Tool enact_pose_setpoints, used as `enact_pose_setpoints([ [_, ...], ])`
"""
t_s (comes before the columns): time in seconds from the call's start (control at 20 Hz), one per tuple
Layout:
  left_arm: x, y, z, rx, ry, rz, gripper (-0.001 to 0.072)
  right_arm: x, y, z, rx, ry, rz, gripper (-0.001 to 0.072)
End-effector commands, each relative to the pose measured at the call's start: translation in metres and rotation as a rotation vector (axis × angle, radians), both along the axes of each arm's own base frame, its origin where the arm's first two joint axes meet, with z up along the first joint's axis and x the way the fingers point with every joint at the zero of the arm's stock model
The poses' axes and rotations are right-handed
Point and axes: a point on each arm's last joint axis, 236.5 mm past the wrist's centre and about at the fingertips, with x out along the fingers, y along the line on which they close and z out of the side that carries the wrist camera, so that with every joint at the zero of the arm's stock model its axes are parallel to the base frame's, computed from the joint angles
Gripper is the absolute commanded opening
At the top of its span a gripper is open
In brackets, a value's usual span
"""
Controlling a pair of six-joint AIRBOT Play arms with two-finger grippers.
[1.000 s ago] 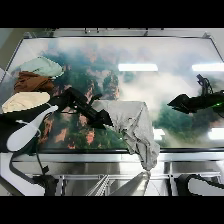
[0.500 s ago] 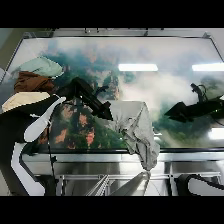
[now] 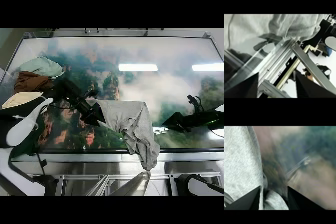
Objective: Fold the shirts.
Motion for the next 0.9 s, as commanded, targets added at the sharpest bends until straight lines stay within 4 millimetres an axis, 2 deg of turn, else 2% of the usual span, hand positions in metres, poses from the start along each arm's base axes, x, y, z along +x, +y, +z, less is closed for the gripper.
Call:
enact_pose_setpoints([
  [0.0, 0.003, 0.025, 0.000, 0.089, -0.144, 0.143, 0.0419, 0.007, -0.005, 0.004, -0.034, -0.055, -0.009, 0.0390],
  [0.1, 0.034, 0.040, -0.009, 0.182, -0.340, 0.346, 0.0421, 0.013, -0.009, 0.006, -0.057, -0.089, -0.024, 0.0391],
  [0.2, 0.055, 0.051, -0.018, 0.245, -0.417, 0.556, 0.0431, 0.022, -0.011, 0.009, -0.067, -0.121, -0.054, 0.0390],
  [0.25, 0.061, 0.053, -0.023, 0.251, -0.425, 0.633, 0.0529, 0.026, -0.011, 0.011, -0.062, -0.131, -0.064, 0.0391],
  [0.3, 0.069, 0.056, -0.029, 0.264, -0.438, 0.697, 0.0660, 0.027, -0.009, 0.012, -0.052, -0.136, -0.070, 0.0390],
  [0.35, 0.076, 0.063, -0.034, 0.288, -0.469, 0.731, 0.0681, 0.029, -0.008, 0.014, -0.043, -0.140, -0.075, 0.0390],
  [0.5, 0.083, 0.066, -0.044, 0.308, -0.485, 0.727, 0.0681, 0.029, -0.007, 0.015, -0.037, -0.140, -0.078, 0.0390],
  [0.65, 0.079, 0.052, -0.059, 0.290, -0.402, 0.648, 0.0674, 0.031, -0.005, 0.017, -0.024, -0.144, -0.086, 0.0389],
  [0.75, 0.075, 0.036, -0.065, 0.264, -0.339, 0.576, 0.0506, 0.032, -0.004, 0.019, -0.016, -0.147, -0.092, 0.0389],
  [0.8, 0.073, 0.026, -0.067, 0.250, -0.321, 0.540, 0.0476, 0.032, -0.004, 0.019, -0.016, -0.147, -0.092, 0.0389],
  [0.85, 0.069, 0.013, -0.067, 0.234, -0.306, 0.493, 0.0477, 0.032, -0.004, 0.019, -0.016, -0.146, -0.092, 0.0389],
])
